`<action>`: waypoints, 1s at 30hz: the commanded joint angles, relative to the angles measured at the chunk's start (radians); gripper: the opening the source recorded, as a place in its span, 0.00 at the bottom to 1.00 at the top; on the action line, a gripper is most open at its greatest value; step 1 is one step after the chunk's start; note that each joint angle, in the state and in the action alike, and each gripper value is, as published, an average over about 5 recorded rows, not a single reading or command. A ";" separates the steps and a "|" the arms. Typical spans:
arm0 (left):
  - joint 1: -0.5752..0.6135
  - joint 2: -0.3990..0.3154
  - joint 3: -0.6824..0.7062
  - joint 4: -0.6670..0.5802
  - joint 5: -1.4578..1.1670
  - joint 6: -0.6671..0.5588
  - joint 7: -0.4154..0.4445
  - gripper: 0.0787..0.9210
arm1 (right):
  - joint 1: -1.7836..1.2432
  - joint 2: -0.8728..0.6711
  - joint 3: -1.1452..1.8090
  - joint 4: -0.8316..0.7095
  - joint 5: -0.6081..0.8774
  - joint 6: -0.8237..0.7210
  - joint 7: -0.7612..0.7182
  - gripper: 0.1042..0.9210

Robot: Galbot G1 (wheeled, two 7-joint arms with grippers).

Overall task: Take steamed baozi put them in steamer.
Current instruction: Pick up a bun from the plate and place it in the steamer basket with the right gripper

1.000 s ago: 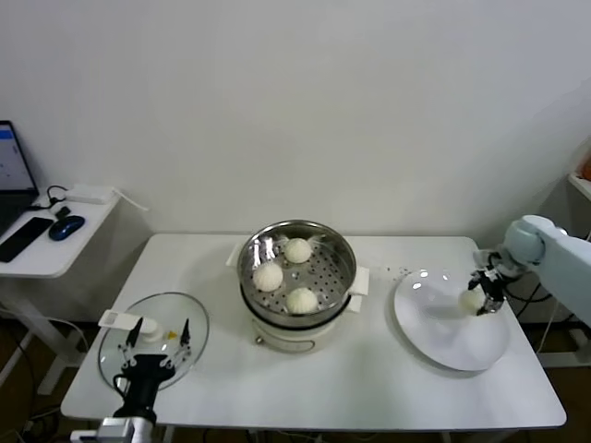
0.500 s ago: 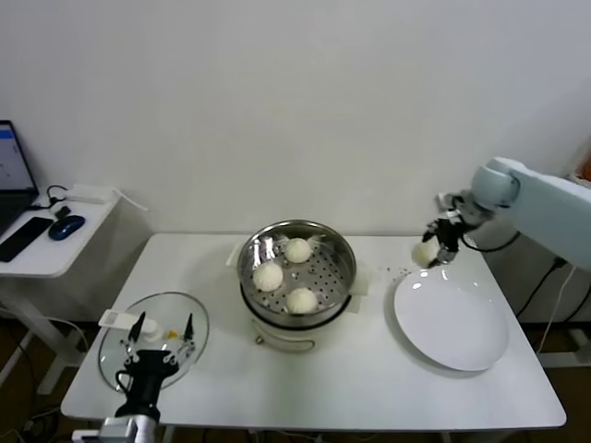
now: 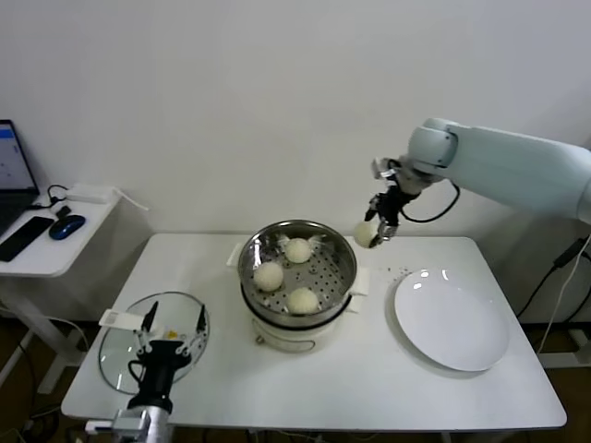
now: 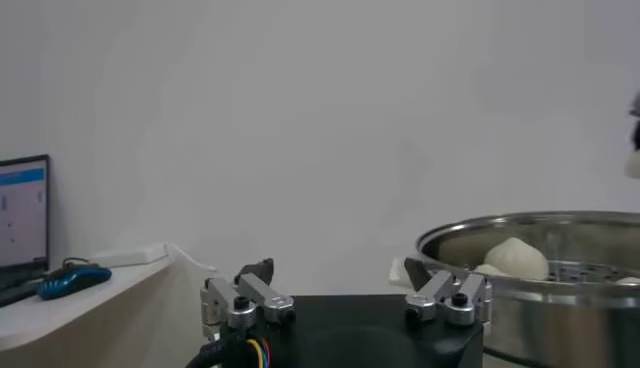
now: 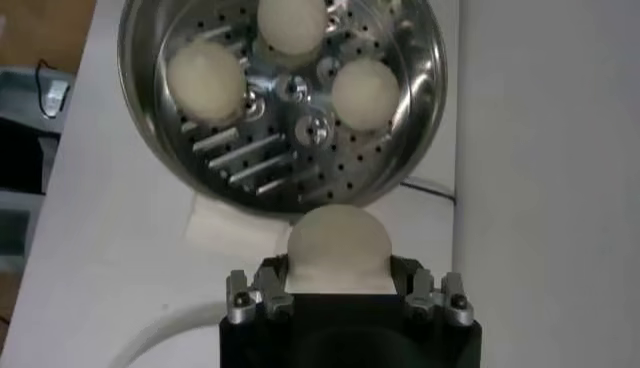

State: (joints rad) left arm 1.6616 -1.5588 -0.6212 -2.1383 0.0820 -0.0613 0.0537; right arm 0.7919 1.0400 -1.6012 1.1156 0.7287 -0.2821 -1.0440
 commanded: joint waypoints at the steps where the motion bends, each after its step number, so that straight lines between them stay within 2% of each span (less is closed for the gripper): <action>1: -0.001 0.001 0.019 0.001 0.018 -0.003 0.001 0.88 | 0.017 0.163 -0.091 0.001 0.135 -0.040 0.044 0.69; 30: -0.008 0.004 -0.006 0.031 -0.003 -0.004 0.003 0.88 | -0.157 0.197 -0.056 -0.030 0.077 -0.055 0.083 0.69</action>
State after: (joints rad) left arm 1.6557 -1.5576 -0.6281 -2.1108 0.0805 -0.0676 0.0560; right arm 0.6655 1.2237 -1.6563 1.0934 0.8102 -0.3342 -0.9672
